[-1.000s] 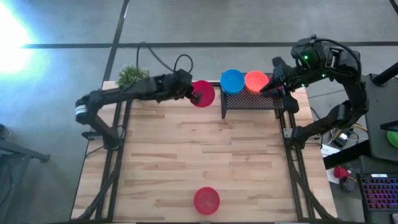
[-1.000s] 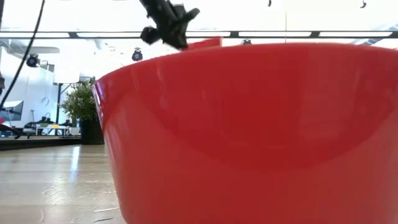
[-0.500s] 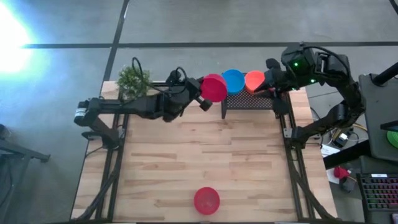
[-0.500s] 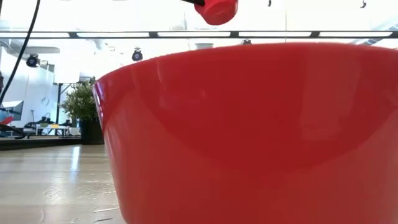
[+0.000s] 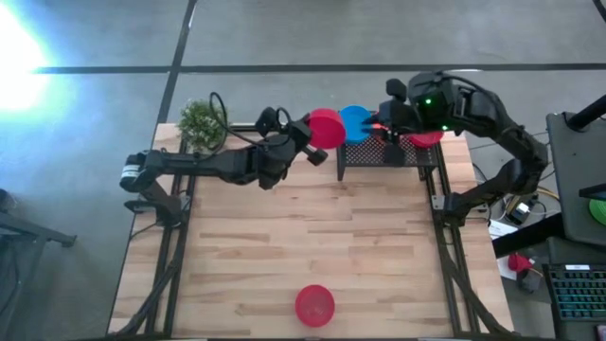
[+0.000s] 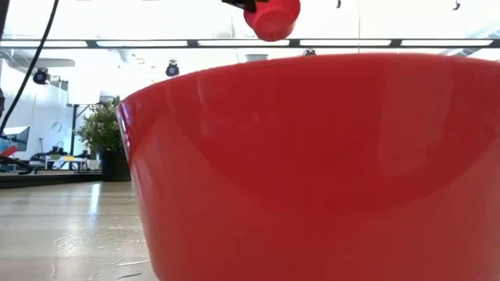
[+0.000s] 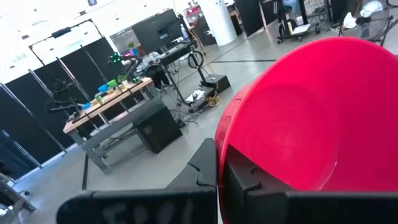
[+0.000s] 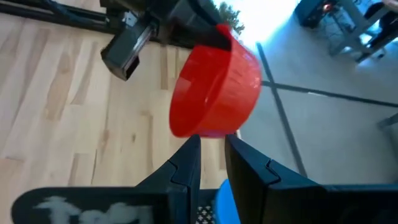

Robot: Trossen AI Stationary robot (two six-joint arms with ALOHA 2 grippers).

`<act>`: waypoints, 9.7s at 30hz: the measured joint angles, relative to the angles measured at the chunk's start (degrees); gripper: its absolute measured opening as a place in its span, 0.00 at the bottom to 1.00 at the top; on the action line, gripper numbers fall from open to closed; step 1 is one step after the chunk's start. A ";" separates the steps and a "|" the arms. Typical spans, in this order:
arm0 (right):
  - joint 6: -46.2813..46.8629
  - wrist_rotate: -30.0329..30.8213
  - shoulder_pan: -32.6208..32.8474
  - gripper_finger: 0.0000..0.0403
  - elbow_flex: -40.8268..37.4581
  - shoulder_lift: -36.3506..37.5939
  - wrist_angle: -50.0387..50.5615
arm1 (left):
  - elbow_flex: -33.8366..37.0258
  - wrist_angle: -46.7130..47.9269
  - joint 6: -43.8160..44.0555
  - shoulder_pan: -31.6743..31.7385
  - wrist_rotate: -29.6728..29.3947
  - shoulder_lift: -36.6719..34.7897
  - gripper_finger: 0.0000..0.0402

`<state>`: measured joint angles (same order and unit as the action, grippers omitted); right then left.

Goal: Pick & Place Mini bowls
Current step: Stack the top red bowl on the red bowl, then stack the red bowl on the red bowl

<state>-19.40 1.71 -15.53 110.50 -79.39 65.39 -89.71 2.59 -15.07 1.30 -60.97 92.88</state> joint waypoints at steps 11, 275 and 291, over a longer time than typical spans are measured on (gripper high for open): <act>0.56 -0.02 0.02 0.26 -7.00 -0.31 -10.01 | -0.15 -0.78 -2.79 0.07 0.00 0.04 0.00; 42.90 3.92 -24.19 0.03 -34.96 37.55 -1.48 | 0.00 43.42 25.45 -4.00 11.96 -12.52 0.25; 21.10 -26.53 -13.46 0.03 -36.11 35.43 -10.09 | 1.11 46.17 28.45 -4.20 40.87 -10.08 0.25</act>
<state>1.70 -24.82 -28.99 74.39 -43.97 55.30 -88.60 48.76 13.38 -2.90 -20.10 82.80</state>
